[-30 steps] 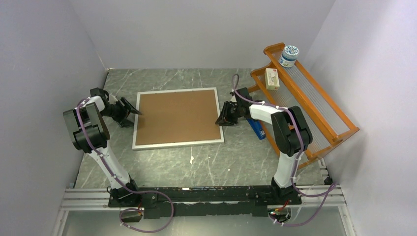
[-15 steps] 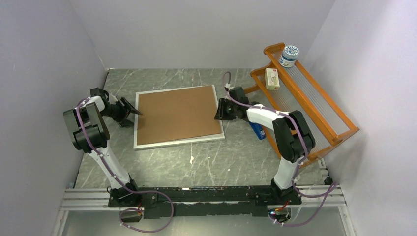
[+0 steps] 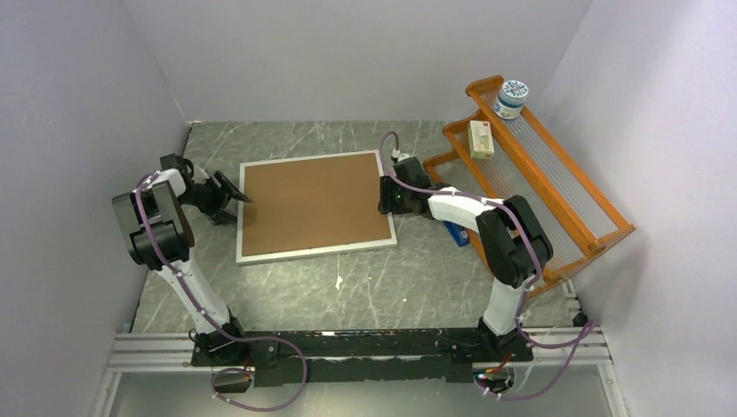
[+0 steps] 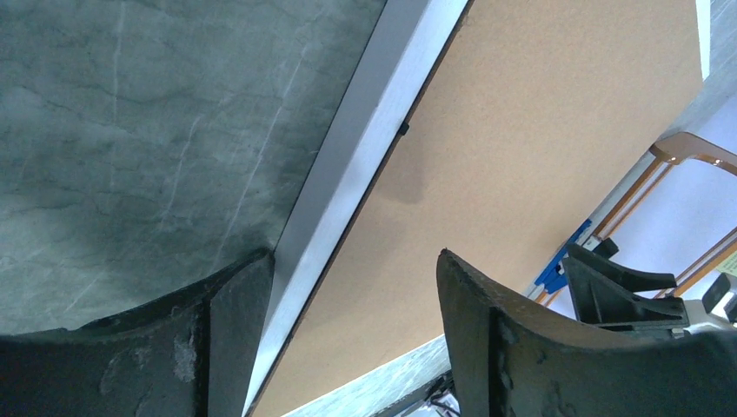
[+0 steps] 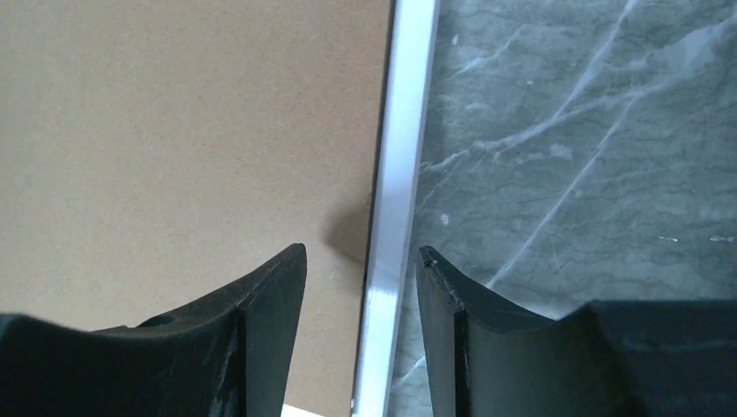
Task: Put the photo into the frame
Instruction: Adjust the photo frame item on the photo frame.
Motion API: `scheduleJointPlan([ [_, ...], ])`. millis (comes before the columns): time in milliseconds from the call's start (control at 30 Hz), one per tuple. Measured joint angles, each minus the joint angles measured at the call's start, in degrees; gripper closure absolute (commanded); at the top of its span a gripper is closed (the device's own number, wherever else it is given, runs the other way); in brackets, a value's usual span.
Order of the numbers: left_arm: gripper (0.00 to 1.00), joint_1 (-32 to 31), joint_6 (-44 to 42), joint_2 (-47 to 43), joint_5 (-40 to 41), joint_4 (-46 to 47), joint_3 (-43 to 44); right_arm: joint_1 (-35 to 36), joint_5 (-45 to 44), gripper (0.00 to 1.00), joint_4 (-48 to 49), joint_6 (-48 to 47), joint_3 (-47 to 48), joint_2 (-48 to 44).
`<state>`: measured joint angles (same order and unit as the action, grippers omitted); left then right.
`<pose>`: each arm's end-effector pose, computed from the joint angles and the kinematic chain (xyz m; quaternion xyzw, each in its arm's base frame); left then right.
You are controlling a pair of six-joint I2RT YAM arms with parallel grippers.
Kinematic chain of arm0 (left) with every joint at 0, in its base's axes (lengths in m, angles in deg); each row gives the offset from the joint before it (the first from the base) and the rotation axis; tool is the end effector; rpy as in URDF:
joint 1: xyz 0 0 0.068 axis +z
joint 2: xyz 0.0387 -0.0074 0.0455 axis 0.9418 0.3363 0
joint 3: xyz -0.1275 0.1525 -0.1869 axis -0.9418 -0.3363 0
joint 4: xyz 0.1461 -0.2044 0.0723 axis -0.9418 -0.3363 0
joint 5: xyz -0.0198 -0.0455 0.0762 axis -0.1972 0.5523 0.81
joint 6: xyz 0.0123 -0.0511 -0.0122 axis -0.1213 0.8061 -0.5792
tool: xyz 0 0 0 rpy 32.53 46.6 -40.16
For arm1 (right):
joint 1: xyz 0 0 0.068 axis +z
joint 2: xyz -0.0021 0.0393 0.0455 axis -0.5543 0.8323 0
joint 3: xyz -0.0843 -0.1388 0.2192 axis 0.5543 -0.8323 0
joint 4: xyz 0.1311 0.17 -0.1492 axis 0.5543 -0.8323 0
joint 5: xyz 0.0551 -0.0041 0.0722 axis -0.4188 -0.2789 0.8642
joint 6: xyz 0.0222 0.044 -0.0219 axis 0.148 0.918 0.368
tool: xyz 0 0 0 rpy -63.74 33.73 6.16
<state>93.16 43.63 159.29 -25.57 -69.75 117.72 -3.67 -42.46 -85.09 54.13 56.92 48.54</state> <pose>0.3609 0.1299 0.1480 -0.3350 0.8866 -0.2952 0.1203 0.3335 0.1929 0.1714 -0.0628 0.9267 0.1677 0.3305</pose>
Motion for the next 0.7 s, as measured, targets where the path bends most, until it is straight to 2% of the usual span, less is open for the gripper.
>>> scheduleJointPlan([
  [433,0.32,-0.13,-0.20,0.00,0.46,-0.20,0.07,2.78,16.90,0.51,-0.66,0.02,2.69,-0.81],
  [700,0.41,-0.39,-0.20,0.00,1.70,-0.37,-0.13,7.80,24.41,0.71,-2.38,-3.28,2.69,-0.52],
])
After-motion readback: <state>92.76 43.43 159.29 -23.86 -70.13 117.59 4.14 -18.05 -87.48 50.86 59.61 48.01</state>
